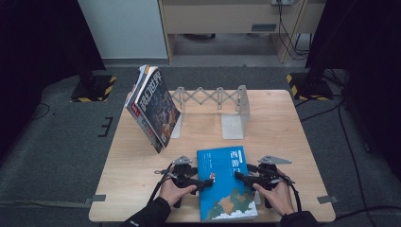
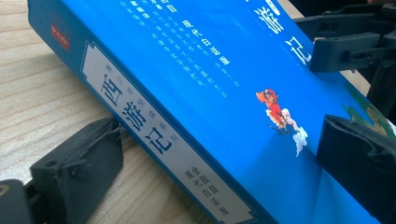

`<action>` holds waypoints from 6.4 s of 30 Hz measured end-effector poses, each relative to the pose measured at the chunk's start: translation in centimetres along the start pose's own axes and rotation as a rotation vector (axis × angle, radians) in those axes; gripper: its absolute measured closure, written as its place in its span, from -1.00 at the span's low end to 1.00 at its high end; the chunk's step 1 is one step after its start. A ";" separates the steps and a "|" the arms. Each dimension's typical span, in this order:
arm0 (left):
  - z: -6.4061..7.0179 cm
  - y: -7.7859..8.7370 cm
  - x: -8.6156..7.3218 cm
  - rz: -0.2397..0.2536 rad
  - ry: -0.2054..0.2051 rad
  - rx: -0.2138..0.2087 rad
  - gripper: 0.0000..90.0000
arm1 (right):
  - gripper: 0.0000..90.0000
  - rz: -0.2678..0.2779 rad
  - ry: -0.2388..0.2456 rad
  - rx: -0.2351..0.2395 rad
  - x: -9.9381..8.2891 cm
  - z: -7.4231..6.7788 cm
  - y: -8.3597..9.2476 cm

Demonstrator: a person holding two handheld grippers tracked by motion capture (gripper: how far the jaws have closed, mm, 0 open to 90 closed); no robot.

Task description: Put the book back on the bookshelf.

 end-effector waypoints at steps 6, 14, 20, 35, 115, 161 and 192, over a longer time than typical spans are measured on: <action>0.2 -0.1 -0.1 0.017 0.016 0.019 -1.00 | -0.54 0.002 -0.015 0.019 -0.3 0.0 -0.5; 0.4 -0.4 -0.3 0.060 0.028 0.031 -1.00 | -0.74 -0.018 -0.013 0.038 -0.5 -0.3 -0.9; 0.3 -0.6 -0.3 0.067 0.021 0.020 -1.00 | -0.88 -0.016 0.022 0.033 -0.6 -0.5 -1.2; -0.1 -0.3 -0.1 0.041 0.020 -0.018 -0.97 | -0.70 -0.014 -0.001 0.043 -0.4 0.0 -0.8; 2.3 2.7 4.4 0.137 0.024 -0.115 0.18 | -0.09 0.140 0.060 0.060 2.2 0.2 1.2; 3.3 1.9 6.0 0.216 -0.017 -0.096 0.07 | 0.07 0.154 0.036 0.132 2.6 -0.4 1.2; 4.7 3.3 7.9 0.303 -0.065 -0.101 0.34 | -0.08 0.279 0.077 0.154 3.7 -0.5 1.9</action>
Point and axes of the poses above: each handheld gripper's, and its own axes: y roughly backward along the jaws, x roughly out of its top, z roughly to its right, the point moved 2 cm from there along -y, roughly forward along the jaws, and after that the axes turned 4 degrees about x, right-handed, at the moved point
